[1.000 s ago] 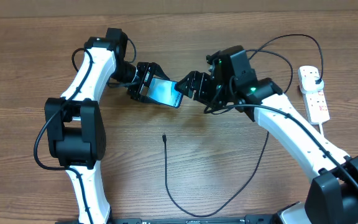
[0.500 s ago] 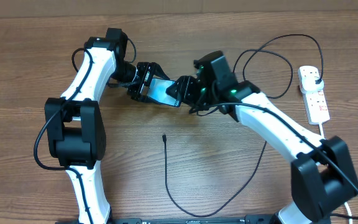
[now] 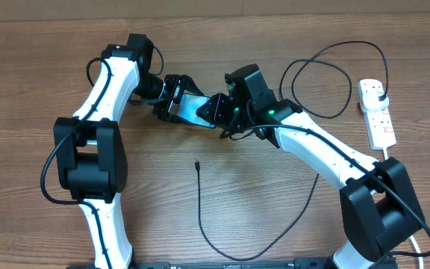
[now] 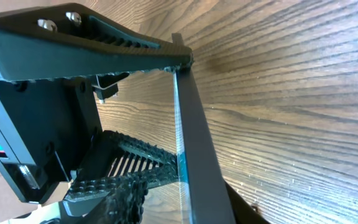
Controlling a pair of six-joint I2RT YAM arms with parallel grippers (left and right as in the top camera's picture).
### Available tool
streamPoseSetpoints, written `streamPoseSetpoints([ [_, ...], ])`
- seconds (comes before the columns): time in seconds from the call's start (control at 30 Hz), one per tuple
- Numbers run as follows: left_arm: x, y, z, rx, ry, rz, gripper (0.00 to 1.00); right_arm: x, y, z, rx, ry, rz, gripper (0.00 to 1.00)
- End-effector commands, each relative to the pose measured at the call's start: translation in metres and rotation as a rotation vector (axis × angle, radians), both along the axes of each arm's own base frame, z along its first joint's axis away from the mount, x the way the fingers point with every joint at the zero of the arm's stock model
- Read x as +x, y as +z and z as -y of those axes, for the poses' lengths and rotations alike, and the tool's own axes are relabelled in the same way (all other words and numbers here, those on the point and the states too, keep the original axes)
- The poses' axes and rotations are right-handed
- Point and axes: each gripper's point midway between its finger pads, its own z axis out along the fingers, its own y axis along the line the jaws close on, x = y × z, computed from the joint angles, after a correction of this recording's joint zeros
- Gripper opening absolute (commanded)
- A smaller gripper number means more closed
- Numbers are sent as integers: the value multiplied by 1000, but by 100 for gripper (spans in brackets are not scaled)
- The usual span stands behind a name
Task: Plug charger to phone and switch on socket
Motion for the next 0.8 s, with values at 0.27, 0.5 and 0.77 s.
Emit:
streamPoseSetpoints([
  [0.27,5,11,8,-42,-3,17,56,7,6,-2,-2,-16,26,24],
  [0.5,5,11,8,-41,-3,16,55,7,6,-2,-2,-16,26,16],
  [0.77,5,11,8,-41,-3,16,55,7,6,-2,-1,-16,26,4],
])
